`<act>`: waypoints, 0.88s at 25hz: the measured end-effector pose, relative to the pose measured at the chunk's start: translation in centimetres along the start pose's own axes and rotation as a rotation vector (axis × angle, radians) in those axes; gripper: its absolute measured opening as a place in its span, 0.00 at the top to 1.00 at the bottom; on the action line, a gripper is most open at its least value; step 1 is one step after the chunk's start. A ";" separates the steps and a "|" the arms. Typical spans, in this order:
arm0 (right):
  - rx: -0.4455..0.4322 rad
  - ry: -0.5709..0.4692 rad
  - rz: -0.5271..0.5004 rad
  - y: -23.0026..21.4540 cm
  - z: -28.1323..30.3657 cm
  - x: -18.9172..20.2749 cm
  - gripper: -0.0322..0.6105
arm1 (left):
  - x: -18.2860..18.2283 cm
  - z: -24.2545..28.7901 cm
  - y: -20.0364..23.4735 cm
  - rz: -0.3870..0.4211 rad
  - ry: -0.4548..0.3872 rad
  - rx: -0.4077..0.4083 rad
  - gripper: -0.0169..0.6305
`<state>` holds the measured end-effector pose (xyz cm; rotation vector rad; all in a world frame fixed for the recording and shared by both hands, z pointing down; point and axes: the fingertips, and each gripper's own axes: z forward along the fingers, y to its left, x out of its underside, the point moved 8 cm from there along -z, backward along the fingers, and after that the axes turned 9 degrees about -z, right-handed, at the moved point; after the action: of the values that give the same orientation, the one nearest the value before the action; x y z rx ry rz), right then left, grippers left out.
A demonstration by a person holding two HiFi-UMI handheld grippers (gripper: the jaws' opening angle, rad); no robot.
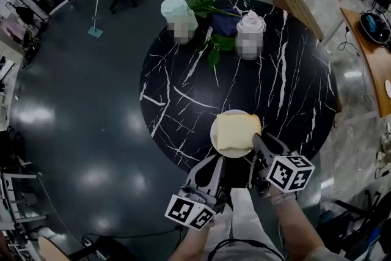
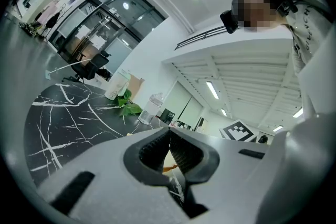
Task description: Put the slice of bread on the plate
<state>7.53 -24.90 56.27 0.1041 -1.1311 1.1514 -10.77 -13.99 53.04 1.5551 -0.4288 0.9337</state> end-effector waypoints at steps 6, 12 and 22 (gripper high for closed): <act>0.132 0.064 -0.358 0.9 0.3 0.0 0.81 | 0.0 -0.3 0.2 -0.005 -0.005 -0.008 0.96; 0.133 -0.024 -0.400 1.5 -0.4 -0.8 0.75 | -0.1 -0.9 0.1 -0.006 -0.009 -0.013 0.96; 0.016 -0.095 -0.451 5.0 -3.9 -1.3 0.77 | -1.3 -1.7 -1.1 0.018 -0.020 0.010 0.96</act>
<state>6.32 -21.11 51.11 0.4091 -1.1100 0.7586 -11.31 -12.41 51.32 1.5727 -0.4532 0.9360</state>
